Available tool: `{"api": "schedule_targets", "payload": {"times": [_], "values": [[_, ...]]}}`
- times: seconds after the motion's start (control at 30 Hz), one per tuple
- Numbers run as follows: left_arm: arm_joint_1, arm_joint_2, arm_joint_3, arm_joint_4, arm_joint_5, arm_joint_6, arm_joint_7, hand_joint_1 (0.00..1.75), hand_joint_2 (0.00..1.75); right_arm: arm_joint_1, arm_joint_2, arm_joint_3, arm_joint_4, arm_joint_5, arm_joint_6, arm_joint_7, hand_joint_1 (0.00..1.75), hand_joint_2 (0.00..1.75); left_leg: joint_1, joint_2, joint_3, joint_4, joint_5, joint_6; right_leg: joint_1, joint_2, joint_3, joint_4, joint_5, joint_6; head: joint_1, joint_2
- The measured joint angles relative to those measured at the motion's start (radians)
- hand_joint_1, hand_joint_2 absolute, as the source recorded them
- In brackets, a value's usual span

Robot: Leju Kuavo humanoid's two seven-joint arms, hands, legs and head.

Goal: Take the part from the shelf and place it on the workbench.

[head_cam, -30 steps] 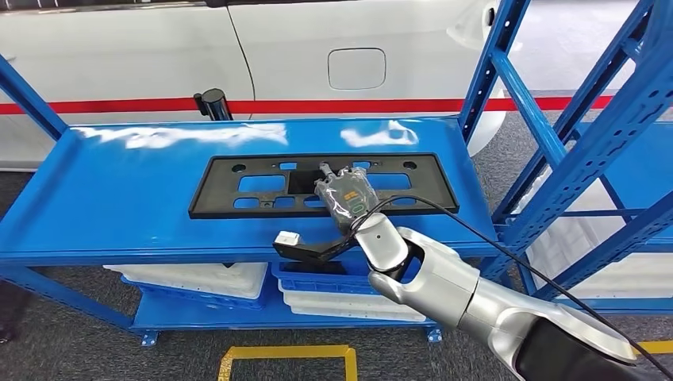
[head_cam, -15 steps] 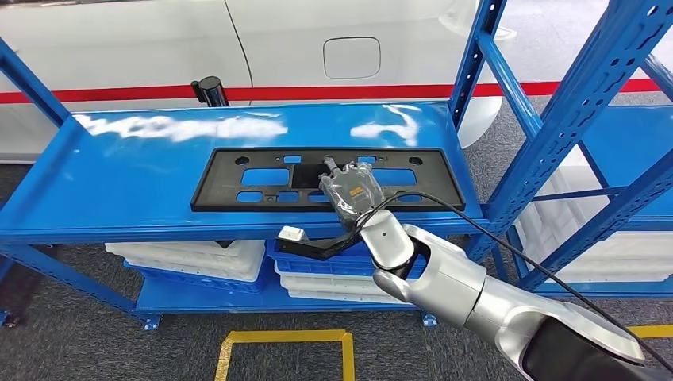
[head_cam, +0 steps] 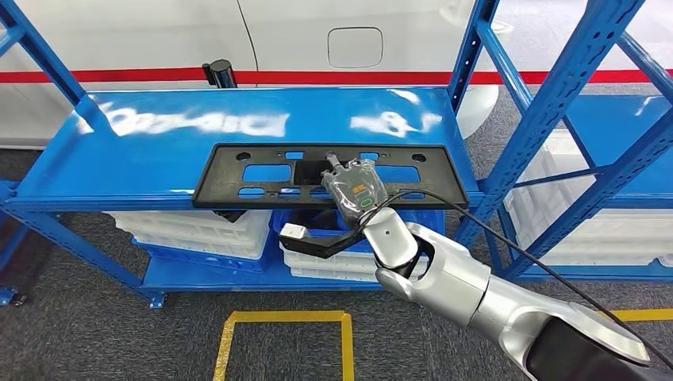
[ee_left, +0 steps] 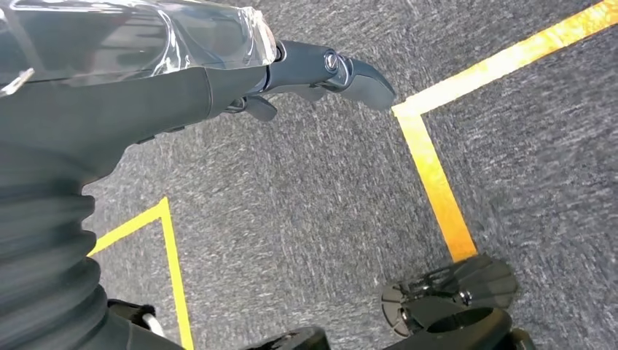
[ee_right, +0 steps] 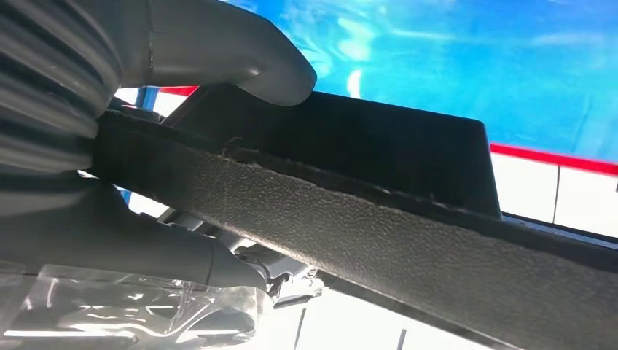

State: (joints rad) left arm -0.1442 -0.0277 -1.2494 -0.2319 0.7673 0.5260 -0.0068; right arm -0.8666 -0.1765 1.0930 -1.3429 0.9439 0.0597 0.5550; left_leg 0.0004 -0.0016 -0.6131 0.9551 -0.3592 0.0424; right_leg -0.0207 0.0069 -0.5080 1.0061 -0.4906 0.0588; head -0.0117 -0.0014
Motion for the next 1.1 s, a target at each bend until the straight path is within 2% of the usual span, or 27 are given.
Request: {"api": "schedule_targets", "payload": {"times": [0.03, 0.1, 0.13, 0.17, 0.2, 0.27, 0.3, 0.33, 0.37, 0.4, 0.43, 0.5, 0.53, 0.6, 0.63, 0.67, 0.7, 0.77, 0.8, 0.83, 0.87, 0.9, 0.93, 0.97, 1.0, 1.03, 1.1], "values": [[-0.001, 0.0, 0.0, 0.0, -0.002, 0.001, -0.002, 0.0, 1.75, -0.001, 0.0, 0.0, -0.003, 0.0, 0.0, 0.0, 1.75, 1.75, -0.001, 0.0, -0.007, 0.004, 0.007, -0.006, 0.002, 0.001, 0.015, -0.029, -0.008, -0.006, 0.0, 0.0], [-0.001, 0.0, -0.001, 0.0, -0.004, 0.002, -0.004, 0.0, 1.75, -0.001, -0.001, -0.001, -0.006, -0.001, 0.0, 0.0, 1.75, 1.75, 0.002, -0.001, -0.017, 0.007, 0.018, -0.019, 0.003, -0.001, 0.006, -0.037, -0.003, -0.024, 0.0, 0.0], [-0.001, 0.0, -0.001, 0.0, -0.004, 0.002, -0.005, 0.0, 1.75, -0.001, -0.001, -0.001, -0.006, -0.001, 0.001, 0.0, 1.75, 1.75, 0.004, -0.001, -0.024, 0.018, 0.005, -0.025, 0.003, -0.003, -0.002, -0.037, 0.005, -0.035, -0.001, 0.0], [-0.002, 0.0, -0.001, 0.0, -0.004, 0.003, -0.005, 0.0, 1.75, -0.001, -0.001, -0.001, -0.007, -0.001, 0.001, 0.0, 1.75, 1.75, 0.006, -0.001, -0.036, 0.047, -0.026, -0.031, 0.002, -0.005, -0.011, -0.038, 0.014, -0.045, -0.001, 0.0], [-0.003, 0.0, -0.002, 0.0, -0.004, 0.004, -0.005, 0.0, 1.75, -0.002, -0.001, -0.001, -0.008, -0.001, 0.002, 0.0, 1.75, 1.75, 0.009, -0.001, -0.052, 0.098, -0.074, -0.035, 0.001, -0.006, -0.021, -0.039, 0.024, -0.052, -0.001, 0.0], [-0.007, 0.0, -0.004, 0.0, -0.005, 0.004, -0.005, 0.0, 1.75, -0.002, -0.001, -0.001, -0.01, -0.01, 0.003, 0.0, 1.75, 1.75, 0.011, 0.0, -0.083, 0.233, -0.166, -0.043, 0.003, -0.007, -0.046, -0.038, 0.045, -0.058, -0.001, 0.0], [-0.009, 0.0, -0.005, 0.0, -0.005, 0.004, -0.005, 0.0, 1.75, -0.002, -0.001, -0.001, -0.01, -0.017, 0.003, 0.0, 1.75, 1.75, 0.011, 0.0, -0.089, 0.287, -0.185, -0.045, 0.004, -0.007, -0.06, -0.038, 0.055, -0.058, -0.001, 0.0], [-0.009, 0.0, -0.007, 0.0, -0.005, 0.004, -0.005, 0.0, 1.75, -0.001, -0.001, -0.001, -0.01, -0.024, 0.003, 0.0, 1.75, 1.75, 0.011, 0.0, -0.081, 0.312, -0.18, -0.044, 0.006, -0.007, -0.074, -0.037, 0.066, -0.058, -0.001, 0.0], [-0.009, 0.0, -0.008, 0.0, -0.005, 0.004, -0.005, 0.0, 1.75, -0.001, -0.001, -0.001, -0.01, -0.029, 0.002, 0.0, 1.75, 1.75, 0.01, 0.0, -0.057, 0.302, -0.158, -0.041, 0.007, -0.007, -0.089, -0.037, 0.078, -0.057, -0.002, 0.0], [-0.007, 0.0, -0.01, 0.0, -0.006, 0.004, -0.005, 0.0, 1.75, -0.001, -0.001, -0.002, -0.011, -0.032, 0.002, 0.0, 1.75, 1.75, 0.009, -0.001, -0.016, 0.257, -0.13, -0.035, 0.009, -0.006, -0.102, -0.037, 0.089, -0.056, -0.002, 0.0], [-0.006, 0.001, -0.012, 0.0, -0.006, 0.004, -0.005, 0.0, 1.75, -0.001, -0.001, -0.003, -0.012, -0.032, 0.002, 0.0, 1.75, 1.75, 0.005, -0.001, 0.037, 0.187, -0.113, -0.026, 0.01, -0.005, -0.113, -0.037, 0.099, -0.055, -0.001, 0.0], [-0.004, 0.002, -0.015, 0.0, -0.007, 0.004, -0.005, 0.0, 1.75, -0.002, -0.002, -0.009, -0.016, -0.033, 0.002, 0.0, 1.75, 1.75, -0.004, -0.001, 0.133, 0.035, -0.117, -0.007, 0.011, -0.006, -0.129, -0.038, 0.119, -0.047, -0.001, 0.0], [-0.004, 0.003, -0.015, 0.0, -0.008, 0.004, -0.005, 0.0, 1.75, -0.002, -0.002, -0.011, -0.017, -0.034, 0.002, 0.0, 1.75, 1.75, -0.009, -0.002, 0.157, -0.011, -0.126, -0.001, 0.009, -0.008, -0.133, -0.041, 0.129, -0.041, -0.001, 0.0], [-0.002, 0.002, -0.016, 0.0, -0.013, 0.004, -0.005, 0.0, 1.75, -0.002, -0.003, -0.013, -0.019, -0.035, 0.002, 0.0, 1.75, 1.75, -0.013, -0.001, 0.159, -0.042, -0.117, 0.006, 0.007, -0.01, -0.139, -0.051, 0.15, -0.028, -0.001, 0.0], [0.0, 0.001, -0.017, 0.0, -0.016, 0.005, -0.004, 0.0, 1.75, -0.002, -0.005, -0.013, -0.019, -0.035, 0.002, -0.001, 1.75, 1.75, -0.011, -0.001, 0.152, -0.047, -0.103, 0.011, 0.006, -0.009, -0.144, -0.05, 0.144, -0.022, -0.001, 0.0], [0.002, 0.001, -0.017, 0.0, -0.018, 0.005, -0.002, 0.0, 1.75, -0.002, -0.006, -0.013, -0.019, -0.035, 0.003, -0.001, 1.75, 1.75, -0.008, 0.001, 0.144, -0.052, -0.089, 0.016, 0.005, -0.008, -0.153, -0.033, 0.119, -0.017, 0.0, 0.0], [0.003, 0.0, -0.019, 0.0, -0.021, 0.006, 0.0, 0.0, 1.75, -0.002, -0.008, -0.013, -0.019, -0.035, 0.003, -0.001, 1.75, 1.75, -0.005, 0.002, 0.134, -0.056, -0.075, 0.02, 0.005, -0.007, -0.166, 0.005, 0.075, -0.013, 0.0, 0.0], [0.004, -0.002, -0.022, 0.0, -0.023, 0.007, 0.003, 0.0, 1.75, -0.003, -0.012, -0.013, -0.019, -0.034, 0.003, -0.001, 1.75, 1.75, -0.005, 0.004, 0.107, -0.055, -0.052, 0.025, 0.003, -0.007, -0.198, 0.138, -0.031, -0.008, 0.001, 0.0], [0.004, -0.003, -0.023, 0.0, -0.024, 0.007, 0.004, 0.0, 1.75, -0.002, -0.013, -0.013, -0.019, -0.033, 0.003, -0.001, 1.75, 1.75, -0.005, 0.004, 0.093, -0.054, -0.04, 0.024, 0.003, -0.007, -0.208, 0.204, -0.057, -0.005, 0.001, 0.0], [0.004, -0.004, -0.024, 0.0, -0.025, 0.007, 0.005, 0.0, 1.75, -0.002, -0.014, -0.013, -0.019, -0.033, 0.003, 0.0, 1.75, 1.75, -0.004, 0.004, 0.078, -0.052, -0.029, 0.023, 0.002, -0.007, -0.207, 0.246, -0.056, -0.002, 0.001, 0.0], [0.002, -0.005, -0.024, 0.0, -0.025, 0.007, 0.006, 0.0, 1.75, -0.002, -0.015, -0.013, -0.019, -0.032, 0.003, 0.001, 1.75, 1.75, -0.003, 0.005, 0.062, -0.049, -0.019, 0.021, 0.002, -0.007, -0.191, 0.255, -0.034, 0.0, 0.001, 0.0], [0.0, -0.005, -0.024, 0.0, -0.026, 0.007, 0.007, 0.0, 1.75, -0.002, -0.016, -0.012, -0.02, -0.031, 0.003, 0.002, 1.75, 1.75, -0.001, 0.005, 0.047, -0.044, -0.01, 0.018, 0.001, -0.007, -0.156, 0.226, -0.005, 0.002, 0.001, 0.0], [-0.002, -0.005, -0.025, 0.0, -0.027, 0.007, 0.007, 0.0, 1.75, -0.003, -0.016, -0.012, -0.02, -0.031, 0.003, 0.004, 1.75, 1.75, 0.0, 0.005, 0.031, -0.036, -0.003, 0.013, -0.001, -0.007, -0.106, 0.167, 0.015, 0.004, 0.001, 0.0], [-0.004, -0.005, -0.025, 0.0, -0.028, 0.007, 0.007, 0.0, 1.75, -0.004, -0.016, -0.012, -0.021, -0.03, 0.003, 0.005, 1.75, 1.75, 0.0, 0.004, 0.016, -0.025, 0.002, 0.009, -0.001, -0.007, -0.051, 0.091, 0.017, 0.005, 0.001, 0.0], [-0.006, -0.005, -0.025, 0.0, -0.029, 0.008, 0.007, 0.0, 1.75, -0.006, -0.017, -0.013, -0.024, -0.029, 0.003, 0.007, 1.75, 1.75, -0.001, 0.004, 0.003, -0.014, 0.007, 0.003, 0.0, -0.006, -0.007, 0.024, 0.007, 0.002, 0.0, 0.0], [-0.008, -0.005, -0.025, 0.0, -0.031, 0.008, 0.007, 0.0, 1.75, -0.007, -0.017, -0.013, -0.027, -0.027, 0.003, 0.008, 1.75, 1.75, -0.003, 0.004, -0.007, -0.006, 0.013, -0.003, 0.001, -0.005, 0.019, -0.021, -0.007, -0.003, 0.0, 0.0], [-0.009, -0.005, -0.027, 0.0, -0.034, 0.009, 0.007, 0.0, 1.75, -0.008, -0.018, -0.014, -0.033, -0.025, 0.002, 0.009, 1.75, 1.75, -0.002, 0.004, -0.021, -0.001, 0.029, -0.015, 0.004, -0.004, 0.019, -0.043, -0.013, -0.022, -0.001, 0.0]]}}
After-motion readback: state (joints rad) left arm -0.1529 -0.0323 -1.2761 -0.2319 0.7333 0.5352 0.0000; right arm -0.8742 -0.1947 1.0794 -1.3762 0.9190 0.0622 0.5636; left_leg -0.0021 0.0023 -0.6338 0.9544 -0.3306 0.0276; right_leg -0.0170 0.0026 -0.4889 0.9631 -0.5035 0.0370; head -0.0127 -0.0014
